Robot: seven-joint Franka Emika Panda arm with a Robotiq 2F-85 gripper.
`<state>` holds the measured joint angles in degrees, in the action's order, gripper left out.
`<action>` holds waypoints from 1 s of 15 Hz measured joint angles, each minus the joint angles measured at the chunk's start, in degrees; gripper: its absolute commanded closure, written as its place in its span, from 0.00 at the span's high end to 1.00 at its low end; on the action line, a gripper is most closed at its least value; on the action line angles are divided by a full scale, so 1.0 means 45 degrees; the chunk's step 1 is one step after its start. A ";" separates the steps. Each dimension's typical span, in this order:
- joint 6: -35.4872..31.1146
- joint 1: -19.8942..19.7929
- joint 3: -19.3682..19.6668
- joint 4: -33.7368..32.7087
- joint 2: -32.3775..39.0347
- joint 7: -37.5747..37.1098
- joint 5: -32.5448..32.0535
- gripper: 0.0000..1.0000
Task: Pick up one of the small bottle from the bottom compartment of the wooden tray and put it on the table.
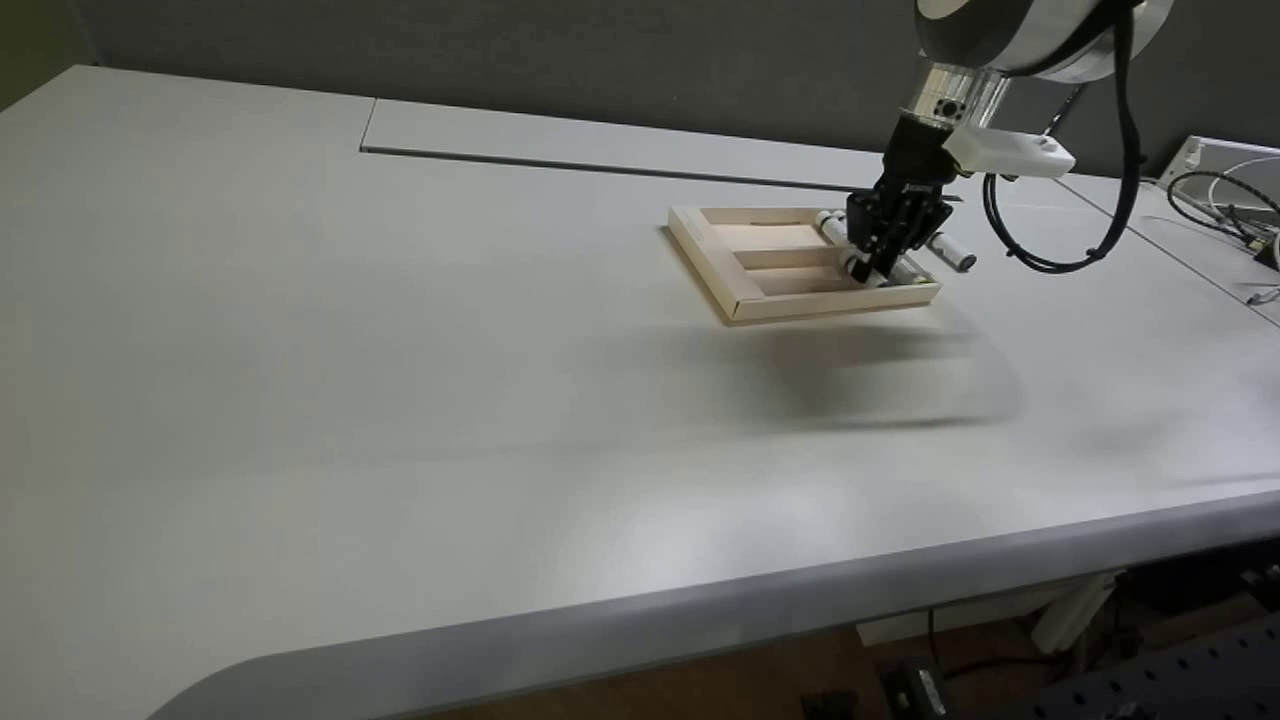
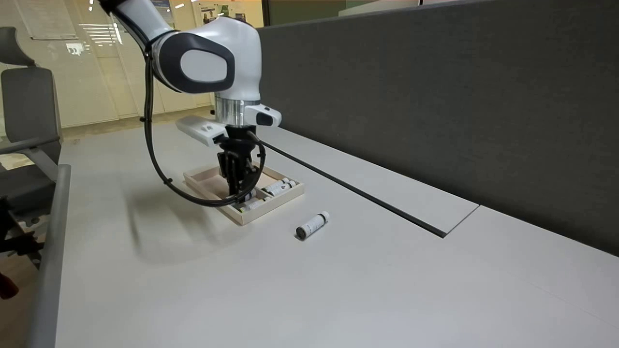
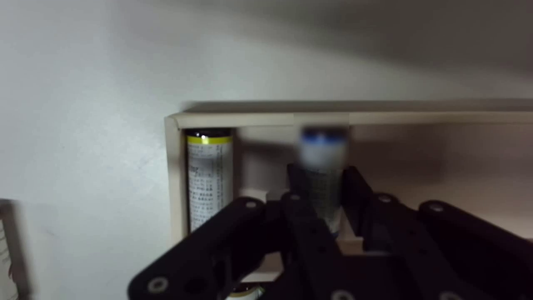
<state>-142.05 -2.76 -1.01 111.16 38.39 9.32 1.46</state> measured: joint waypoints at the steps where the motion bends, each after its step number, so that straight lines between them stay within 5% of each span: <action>1: 0.0112 -0.0003 0.0000 -0.0084 -0.0010 0.0000 0.0012 0.07; 9: 0.1723 -0.0610 0.0061 -0.0757 -0.1535 0.0015 0.0386 0.07; 15: 0.1776 -0.1145 0.0896 -0.0727 -0.1760 0.0206 0.0076 0.07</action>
<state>-134.06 -7.91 3.02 107.89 30.47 10.24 1.80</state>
